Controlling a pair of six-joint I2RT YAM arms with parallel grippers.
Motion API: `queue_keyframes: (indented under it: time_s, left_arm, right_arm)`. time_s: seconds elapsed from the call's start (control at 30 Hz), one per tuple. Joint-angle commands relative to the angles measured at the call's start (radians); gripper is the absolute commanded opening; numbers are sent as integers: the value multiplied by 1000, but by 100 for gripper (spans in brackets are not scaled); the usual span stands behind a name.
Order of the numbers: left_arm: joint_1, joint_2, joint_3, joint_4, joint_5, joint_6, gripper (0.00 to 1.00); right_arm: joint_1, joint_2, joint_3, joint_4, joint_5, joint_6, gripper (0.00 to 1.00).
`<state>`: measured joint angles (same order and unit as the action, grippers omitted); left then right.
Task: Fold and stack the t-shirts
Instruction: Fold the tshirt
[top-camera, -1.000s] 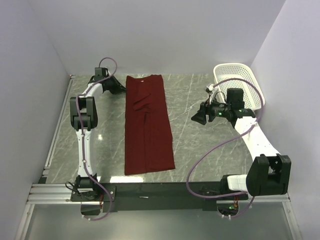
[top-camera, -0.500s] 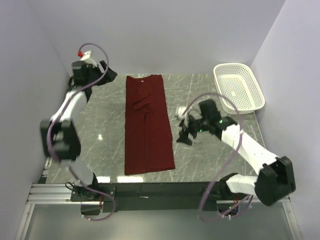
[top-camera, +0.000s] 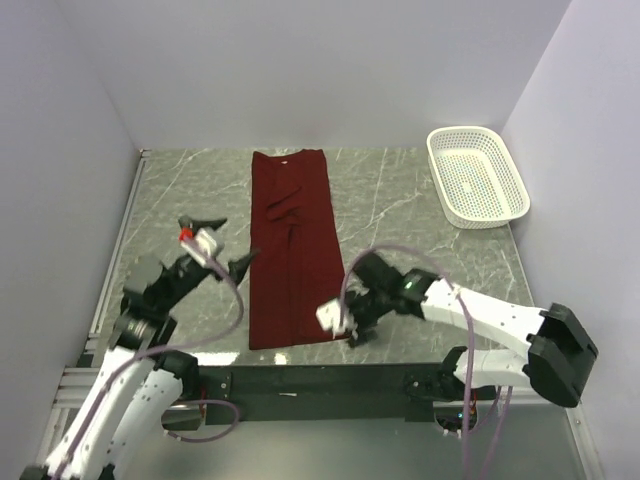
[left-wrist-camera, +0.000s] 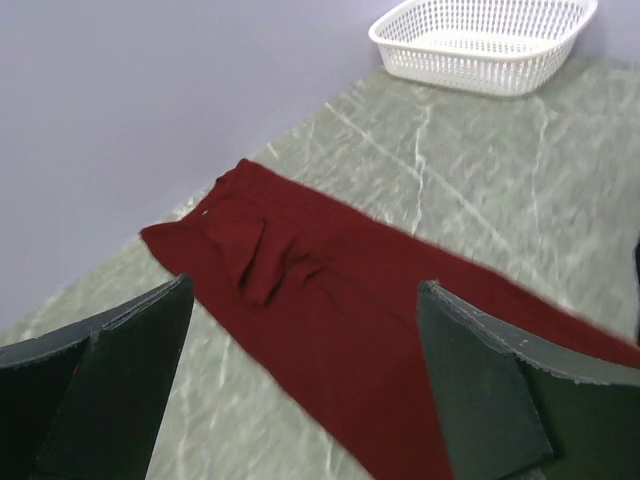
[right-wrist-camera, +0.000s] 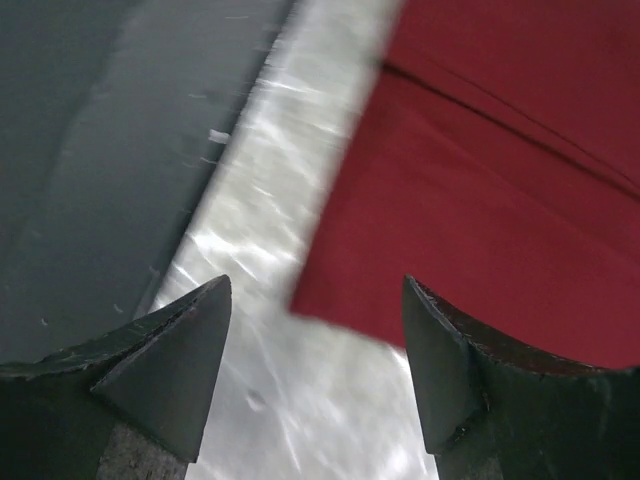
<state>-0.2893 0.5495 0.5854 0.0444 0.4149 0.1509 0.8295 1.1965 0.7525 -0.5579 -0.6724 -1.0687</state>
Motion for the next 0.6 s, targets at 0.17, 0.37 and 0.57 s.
queue_keyframes:
  time_s: [0.17,0.37,0.57]
  left_arm:
    - [-24,-388,-53,-375,-24,237,99]
    - [-22,-361,-27,-442,4,291,99]
    - [-22,-323,16,-486,28,340,98]
  right_arm:
    - [276,165,-32,156,298,49,66]
    - [296,242,-33,193,362,93,60]
    - [296,252,-45,213,395,104,59]
